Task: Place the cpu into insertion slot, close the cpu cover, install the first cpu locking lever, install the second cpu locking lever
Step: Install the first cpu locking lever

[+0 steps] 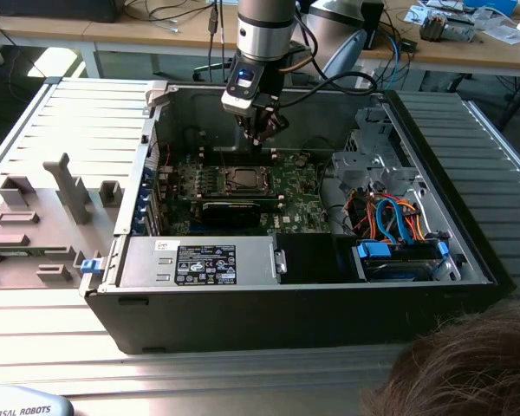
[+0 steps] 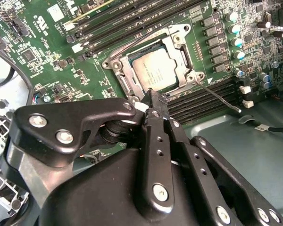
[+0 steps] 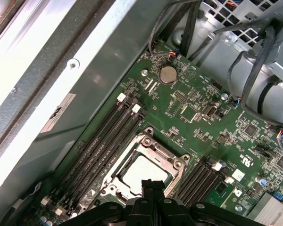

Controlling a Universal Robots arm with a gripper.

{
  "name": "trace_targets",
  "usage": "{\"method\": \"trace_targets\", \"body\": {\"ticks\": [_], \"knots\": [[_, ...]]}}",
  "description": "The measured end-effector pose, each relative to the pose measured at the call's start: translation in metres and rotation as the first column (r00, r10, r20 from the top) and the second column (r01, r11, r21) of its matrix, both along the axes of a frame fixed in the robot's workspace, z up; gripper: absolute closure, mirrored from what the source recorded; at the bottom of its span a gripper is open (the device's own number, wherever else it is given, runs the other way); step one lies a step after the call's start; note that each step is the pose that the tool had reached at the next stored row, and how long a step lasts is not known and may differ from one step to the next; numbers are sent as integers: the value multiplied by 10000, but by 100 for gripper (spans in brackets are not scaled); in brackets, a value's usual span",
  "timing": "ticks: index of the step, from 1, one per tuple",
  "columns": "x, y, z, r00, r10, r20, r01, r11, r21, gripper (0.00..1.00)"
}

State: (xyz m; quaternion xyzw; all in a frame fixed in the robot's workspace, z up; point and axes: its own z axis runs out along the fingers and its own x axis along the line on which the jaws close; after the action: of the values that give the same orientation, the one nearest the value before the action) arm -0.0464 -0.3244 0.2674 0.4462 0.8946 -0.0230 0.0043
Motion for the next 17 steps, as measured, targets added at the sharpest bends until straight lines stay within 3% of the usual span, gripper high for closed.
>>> {"method": "trace_targets", "body": {"ticks": [17], "knots": [[0, 0, 0, 9995, 324, 0, -324, 9995, 0, 89]]}}
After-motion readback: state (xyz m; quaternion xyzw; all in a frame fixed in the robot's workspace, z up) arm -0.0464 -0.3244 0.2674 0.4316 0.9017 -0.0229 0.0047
